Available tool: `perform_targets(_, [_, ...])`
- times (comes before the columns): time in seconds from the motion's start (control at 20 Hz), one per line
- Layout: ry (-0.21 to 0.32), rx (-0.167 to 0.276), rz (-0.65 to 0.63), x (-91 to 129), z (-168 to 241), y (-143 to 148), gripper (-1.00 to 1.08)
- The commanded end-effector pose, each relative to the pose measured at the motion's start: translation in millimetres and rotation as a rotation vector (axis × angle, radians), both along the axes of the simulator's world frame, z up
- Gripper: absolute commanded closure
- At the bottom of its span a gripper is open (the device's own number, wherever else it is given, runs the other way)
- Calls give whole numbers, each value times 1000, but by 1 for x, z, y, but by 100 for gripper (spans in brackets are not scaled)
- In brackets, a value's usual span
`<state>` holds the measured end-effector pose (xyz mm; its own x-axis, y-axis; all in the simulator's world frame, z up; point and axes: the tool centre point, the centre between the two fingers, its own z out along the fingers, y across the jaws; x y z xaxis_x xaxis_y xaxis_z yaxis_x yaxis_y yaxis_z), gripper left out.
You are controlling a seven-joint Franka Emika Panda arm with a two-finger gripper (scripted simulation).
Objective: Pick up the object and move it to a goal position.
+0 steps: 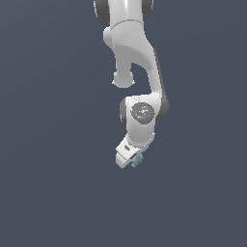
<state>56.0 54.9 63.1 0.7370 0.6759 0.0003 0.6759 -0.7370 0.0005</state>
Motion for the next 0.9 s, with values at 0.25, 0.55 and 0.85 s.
perform_targets(0.25, [1, 0, 2, 0, -24, 0, -92])
perform_targets(0.55, [1, 0, 2, 1, -24, 0, 108])
perform_targets(0.85, [1, 0, 2, 1, -24, 0, 108])
